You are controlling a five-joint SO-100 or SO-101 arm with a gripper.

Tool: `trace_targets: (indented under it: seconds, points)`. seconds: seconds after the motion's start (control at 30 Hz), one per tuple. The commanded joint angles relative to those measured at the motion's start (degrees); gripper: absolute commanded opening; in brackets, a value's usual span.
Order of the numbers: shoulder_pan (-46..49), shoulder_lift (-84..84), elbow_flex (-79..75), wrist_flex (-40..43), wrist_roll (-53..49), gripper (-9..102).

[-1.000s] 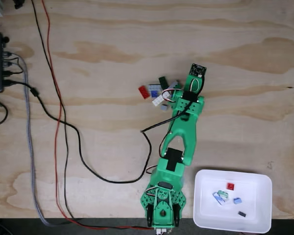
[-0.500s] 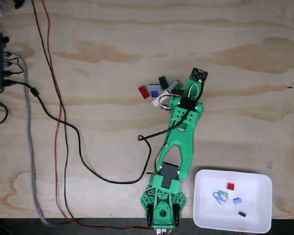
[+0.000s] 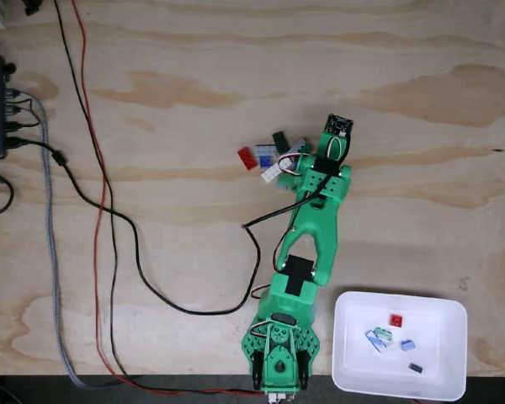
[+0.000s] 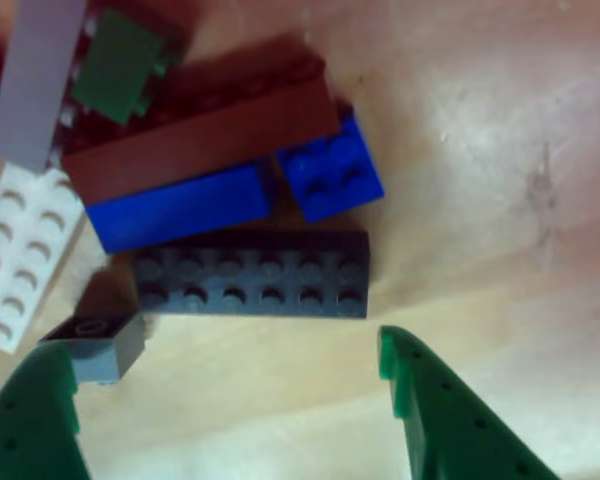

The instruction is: Put all lego bricks in the bin.

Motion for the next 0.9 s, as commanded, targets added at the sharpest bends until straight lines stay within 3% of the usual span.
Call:
trace_targets:
  seconds: [0.0,0.4,0.7,0.87]
  points:
    - [0.53,-1.58,-3.08,-0.26,-0.35,35]
    - [4.48,-1.85,-2.72,-3.08,3.78,29]
    - [2.99,1.49,-0.35,-2.9,5.71,0]
    - [1.05,9.23,0.7,2.2,8.44,2]
